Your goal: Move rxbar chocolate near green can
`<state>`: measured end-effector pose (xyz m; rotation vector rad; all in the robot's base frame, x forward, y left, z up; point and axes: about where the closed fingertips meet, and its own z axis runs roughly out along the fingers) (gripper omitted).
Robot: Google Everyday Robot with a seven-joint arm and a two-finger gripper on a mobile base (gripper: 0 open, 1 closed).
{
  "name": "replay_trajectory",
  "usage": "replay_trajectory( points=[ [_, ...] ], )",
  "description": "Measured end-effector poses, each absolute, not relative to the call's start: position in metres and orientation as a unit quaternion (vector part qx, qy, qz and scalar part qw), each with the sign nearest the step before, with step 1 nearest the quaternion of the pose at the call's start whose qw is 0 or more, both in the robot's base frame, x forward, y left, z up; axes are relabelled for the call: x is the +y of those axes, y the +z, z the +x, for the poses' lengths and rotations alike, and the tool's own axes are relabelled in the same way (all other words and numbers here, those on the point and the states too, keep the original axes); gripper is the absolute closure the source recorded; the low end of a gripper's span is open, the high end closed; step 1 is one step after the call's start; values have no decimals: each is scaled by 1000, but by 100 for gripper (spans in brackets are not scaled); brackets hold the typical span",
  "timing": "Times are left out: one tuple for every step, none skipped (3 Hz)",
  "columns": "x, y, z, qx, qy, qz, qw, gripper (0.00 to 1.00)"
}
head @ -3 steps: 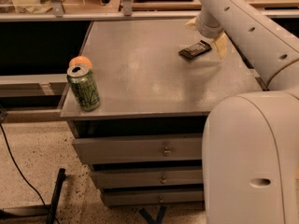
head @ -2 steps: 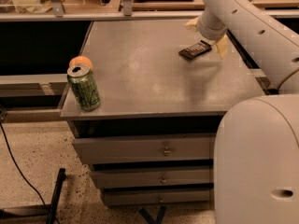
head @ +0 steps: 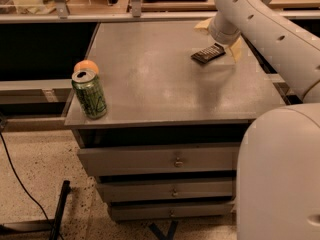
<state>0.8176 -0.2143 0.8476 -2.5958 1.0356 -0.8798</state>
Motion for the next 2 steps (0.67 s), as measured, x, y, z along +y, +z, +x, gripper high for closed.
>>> replay_trajectory(
  points=[
    [-208,849,819,295,-327,-891,112,0],
    [-207,853,823,255,-348,-896,103,0]
  ],
)
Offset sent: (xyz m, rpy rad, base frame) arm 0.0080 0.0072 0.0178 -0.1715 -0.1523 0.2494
